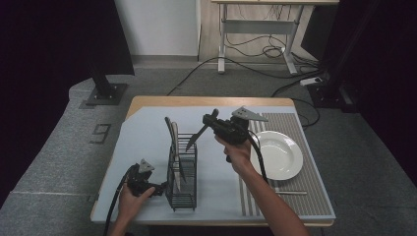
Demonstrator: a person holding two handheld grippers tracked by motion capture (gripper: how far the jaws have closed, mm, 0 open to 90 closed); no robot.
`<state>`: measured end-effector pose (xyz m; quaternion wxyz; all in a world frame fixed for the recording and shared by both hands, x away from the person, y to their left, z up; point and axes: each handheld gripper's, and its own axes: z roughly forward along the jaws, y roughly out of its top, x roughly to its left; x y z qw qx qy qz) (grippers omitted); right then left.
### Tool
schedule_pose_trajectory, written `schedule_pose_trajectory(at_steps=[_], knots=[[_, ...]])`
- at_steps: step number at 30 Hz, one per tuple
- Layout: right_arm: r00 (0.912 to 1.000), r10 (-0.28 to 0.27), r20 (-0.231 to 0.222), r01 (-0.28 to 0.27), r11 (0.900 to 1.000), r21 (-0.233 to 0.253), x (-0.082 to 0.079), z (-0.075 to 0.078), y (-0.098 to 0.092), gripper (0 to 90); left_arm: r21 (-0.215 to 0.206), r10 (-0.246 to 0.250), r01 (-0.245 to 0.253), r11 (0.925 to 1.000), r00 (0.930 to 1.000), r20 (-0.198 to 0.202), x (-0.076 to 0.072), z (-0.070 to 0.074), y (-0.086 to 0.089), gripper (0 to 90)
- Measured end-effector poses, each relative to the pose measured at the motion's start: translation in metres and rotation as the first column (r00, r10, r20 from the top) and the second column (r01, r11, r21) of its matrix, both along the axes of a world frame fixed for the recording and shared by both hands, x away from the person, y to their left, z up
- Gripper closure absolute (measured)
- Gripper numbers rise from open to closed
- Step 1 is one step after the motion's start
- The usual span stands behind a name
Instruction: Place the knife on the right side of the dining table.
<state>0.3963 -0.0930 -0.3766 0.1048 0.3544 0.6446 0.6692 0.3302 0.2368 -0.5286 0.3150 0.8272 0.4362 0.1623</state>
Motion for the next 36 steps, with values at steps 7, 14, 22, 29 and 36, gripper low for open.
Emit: schedule_pose_trajectory(at_steps=[7,14,22,29,36], knots=[[1.0,-0.002,-0.001,0.002,0.997,0.075,-0.003,0.013,-0.027,83.0,0.001,-0.001,0.001,1.0,1.0,0.0,0.0,0.0,0.0,0.0],[0.9993,-0.029,0.022,0.026,0.991,0.129,-0.005,0.021,-0.05,82.9,0.001,-0.001,0.001,1.0,1.0,0.0,0.0,0.0,0.0,0.0],[0.9968,-0.067,0.044,0.059,0.986,0.154,-0.009,0.028,-0.07,82.9,0.001,0.0,0.0,1.0,1.0,0.0,0.0,0.0,0.0,0.0],[0.9912,-0.129,0.031,0.126,0.988,0.089,0.0,0.015,-0.079,82.9,0.001,-0.001,0.001,1.0,1.0,0.001,0.0,0.0,0.0,0.0],[0.9852,-0.171,-0.008,0.172,0.984,0.049,0.013,-0.004,-0.083,82.9,0.002,-0.001,0.001,1.0,1.0,-0.001,0.0,0.0,0.0,0.0]])
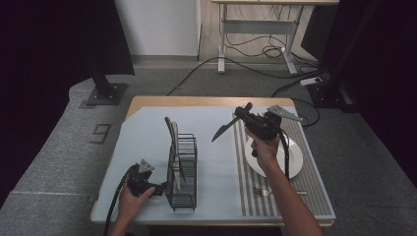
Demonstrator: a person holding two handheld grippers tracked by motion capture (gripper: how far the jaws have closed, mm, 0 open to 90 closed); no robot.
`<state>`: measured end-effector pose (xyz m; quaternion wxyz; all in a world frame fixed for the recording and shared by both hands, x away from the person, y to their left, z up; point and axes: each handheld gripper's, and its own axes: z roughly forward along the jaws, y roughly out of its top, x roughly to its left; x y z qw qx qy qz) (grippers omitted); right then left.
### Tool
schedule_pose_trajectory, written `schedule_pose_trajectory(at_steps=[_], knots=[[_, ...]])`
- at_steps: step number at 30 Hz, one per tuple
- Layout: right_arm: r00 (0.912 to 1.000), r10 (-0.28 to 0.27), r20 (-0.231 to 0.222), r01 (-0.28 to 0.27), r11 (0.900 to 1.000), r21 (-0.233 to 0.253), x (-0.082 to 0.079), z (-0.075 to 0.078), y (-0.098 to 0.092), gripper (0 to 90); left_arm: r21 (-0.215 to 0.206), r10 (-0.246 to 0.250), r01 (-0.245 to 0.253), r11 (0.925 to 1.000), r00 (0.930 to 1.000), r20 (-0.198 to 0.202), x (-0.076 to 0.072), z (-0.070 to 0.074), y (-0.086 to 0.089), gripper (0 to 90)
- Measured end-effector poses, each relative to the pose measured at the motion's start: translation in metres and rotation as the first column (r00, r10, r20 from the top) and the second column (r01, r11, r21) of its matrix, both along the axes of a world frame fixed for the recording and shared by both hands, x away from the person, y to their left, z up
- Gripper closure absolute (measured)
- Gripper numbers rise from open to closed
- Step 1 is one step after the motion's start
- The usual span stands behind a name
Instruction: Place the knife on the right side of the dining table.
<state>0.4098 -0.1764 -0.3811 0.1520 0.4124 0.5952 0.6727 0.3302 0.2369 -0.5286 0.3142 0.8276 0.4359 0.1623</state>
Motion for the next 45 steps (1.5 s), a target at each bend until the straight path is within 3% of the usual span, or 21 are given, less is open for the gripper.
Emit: schedule_pose_trajectory(at_steps=[18,30,45], knots=[[0.9946,-0.091,-0.05,0.089,0.996,-0.028,0.024,-0.026,-0.015,82.9,-0.001,0.001,-0.001,1.0,1.0,0.001,0.0,0.0,0.0,0.0],[0.99,-0.131,-0.054,0.129,0.991,-0.029,0.036,-0.03,-0.024,82.8,0.0,0.0,0.0,1.0,1.0,0.001,0.0,0.0,0.0,0.0],[0.9777,-0.199,-0.068,0.196,0.98,-0.04,0.051,-0.034,-0.041,82.9,-0.001,0.0,0.0,1.0,1.0,0.001,0.0,0.0,0.0,0.0]])
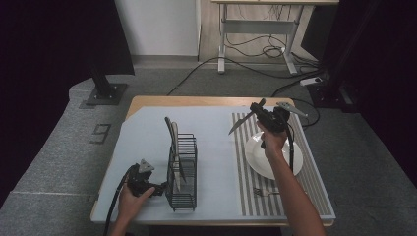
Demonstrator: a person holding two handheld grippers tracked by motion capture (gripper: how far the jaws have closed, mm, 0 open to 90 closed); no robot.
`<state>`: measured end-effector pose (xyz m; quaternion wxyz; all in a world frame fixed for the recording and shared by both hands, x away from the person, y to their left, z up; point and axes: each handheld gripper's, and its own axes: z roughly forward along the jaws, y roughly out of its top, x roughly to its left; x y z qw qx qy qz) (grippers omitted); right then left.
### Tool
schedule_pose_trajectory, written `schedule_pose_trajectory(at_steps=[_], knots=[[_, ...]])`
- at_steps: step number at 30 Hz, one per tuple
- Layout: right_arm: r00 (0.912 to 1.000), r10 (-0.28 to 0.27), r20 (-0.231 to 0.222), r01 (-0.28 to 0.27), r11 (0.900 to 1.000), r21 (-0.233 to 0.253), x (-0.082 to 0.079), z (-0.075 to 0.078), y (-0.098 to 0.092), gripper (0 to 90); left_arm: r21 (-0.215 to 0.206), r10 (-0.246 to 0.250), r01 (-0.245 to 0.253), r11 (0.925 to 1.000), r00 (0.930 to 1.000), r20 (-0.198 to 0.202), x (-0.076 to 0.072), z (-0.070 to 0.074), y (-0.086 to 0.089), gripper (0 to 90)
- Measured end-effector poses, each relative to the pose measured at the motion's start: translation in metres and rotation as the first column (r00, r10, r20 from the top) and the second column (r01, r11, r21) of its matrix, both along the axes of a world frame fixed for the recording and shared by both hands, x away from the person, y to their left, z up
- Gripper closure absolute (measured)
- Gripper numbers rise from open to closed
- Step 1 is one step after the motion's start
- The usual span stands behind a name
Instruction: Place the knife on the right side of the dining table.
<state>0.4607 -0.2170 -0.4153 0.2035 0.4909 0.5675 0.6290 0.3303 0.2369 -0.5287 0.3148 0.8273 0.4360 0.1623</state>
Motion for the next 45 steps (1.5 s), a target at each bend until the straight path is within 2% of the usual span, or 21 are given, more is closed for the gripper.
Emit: schedule_pose_trajectory(at_steps=[25,40,45], knots=[[0.9953,-0.093,-0.03,0.093,0.995,0.018,0.018,-0.013,-0.024,82.9,0.0,0.0,0.0,1.0,1.0,0.0,0.0,0.0,0.0,0.0],[0.9901,-0.135,-0.038,0.136,0.99,0.029,0.031,-0.023,-0.029,82.9,0.0,0.0,0.0,1.0,1.0,0.0,0.0,0.0,0.0,0.0],[0.9889,-0.144,-0.037,0.145,0.989,0.015,0.036,-0.022,-0.029,82.8,0.0,0.0,0.0,1.0,1.0,0.0,0.0,0.0,0.0,0.0]])
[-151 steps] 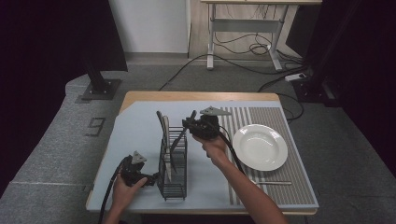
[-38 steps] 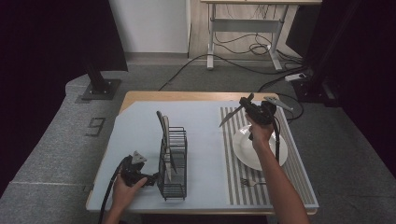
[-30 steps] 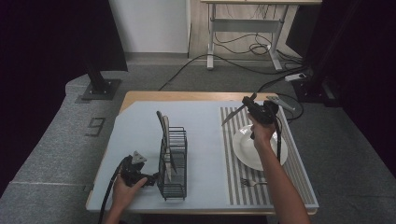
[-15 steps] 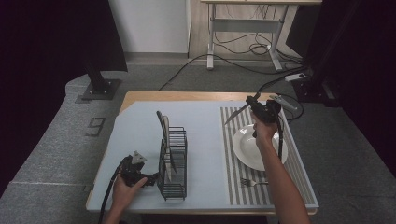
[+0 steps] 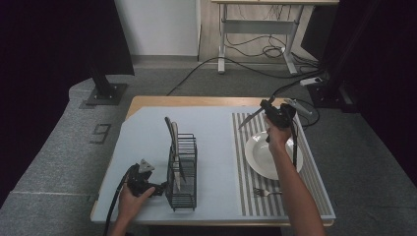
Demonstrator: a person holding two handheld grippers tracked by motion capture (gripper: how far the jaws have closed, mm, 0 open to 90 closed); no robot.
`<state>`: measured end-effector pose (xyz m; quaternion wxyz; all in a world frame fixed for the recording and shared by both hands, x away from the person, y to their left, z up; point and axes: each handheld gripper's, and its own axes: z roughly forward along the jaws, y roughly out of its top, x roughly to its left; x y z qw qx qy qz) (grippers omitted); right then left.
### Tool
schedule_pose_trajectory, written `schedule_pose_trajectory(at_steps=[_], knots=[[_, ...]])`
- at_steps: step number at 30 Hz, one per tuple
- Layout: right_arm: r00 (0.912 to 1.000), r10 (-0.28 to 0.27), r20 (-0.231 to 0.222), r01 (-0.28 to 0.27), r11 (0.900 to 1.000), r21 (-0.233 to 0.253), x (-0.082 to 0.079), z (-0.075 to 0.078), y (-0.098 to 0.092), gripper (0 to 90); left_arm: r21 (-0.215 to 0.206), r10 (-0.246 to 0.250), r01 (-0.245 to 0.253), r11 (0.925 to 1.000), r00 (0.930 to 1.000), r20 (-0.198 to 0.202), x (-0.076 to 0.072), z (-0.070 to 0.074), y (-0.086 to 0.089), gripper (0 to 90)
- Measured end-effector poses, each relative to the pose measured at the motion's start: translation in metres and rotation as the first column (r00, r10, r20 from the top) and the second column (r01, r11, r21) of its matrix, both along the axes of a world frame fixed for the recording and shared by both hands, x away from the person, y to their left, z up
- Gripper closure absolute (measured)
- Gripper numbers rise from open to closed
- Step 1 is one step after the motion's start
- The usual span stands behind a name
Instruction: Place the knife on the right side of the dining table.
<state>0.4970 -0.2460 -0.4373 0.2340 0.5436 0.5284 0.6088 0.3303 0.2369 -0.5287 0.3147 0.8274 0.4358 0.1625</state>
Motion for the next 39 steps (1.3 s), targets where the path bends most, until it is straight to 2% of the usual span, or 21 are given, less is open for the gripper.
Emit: schedule_pose_trajectory(at_steps=[9,16,23,33,39], knots=[[0.9997,-0.022,-0.011,0.022,1.0,0.01,0.008,-0.005,-0.003,82.9,0.0,0.0,0.0,1.0,1.0,0.0,0.0,0.0,0.0,0.0],[0.999,-0.041,-0.015,0.042,0.998,0.043,0.01,-0.008,-0.008,82.8,0.0,0.0,0.0,1.0,1.0,0.0,0.0,0.0,0.0,0.0],[0.9984,-0.052,-0.021,0.053,0.997,0.056,0.013,-0.011,-0.012,82.7,0.0,0.0,0.0,1.0,1.0,0.0,0.0,0.0,0.0,0.0],[0.9968,-0.071,-0.036,0.073,0.996,0.046,0.014,-0.015,-0.019,81.4,0.001,0.0,0.0,1.0,1.0,0.001,0.0,0.0,0.0,0.0],[0.9949,-0.09,-0.044,0.091,0.996,0.019,0.015,-0.019,-0.025,79.5,0.0,0.0,0.0,1.0,1.0,0.001,0.0,0.0,0.0,0.0]])
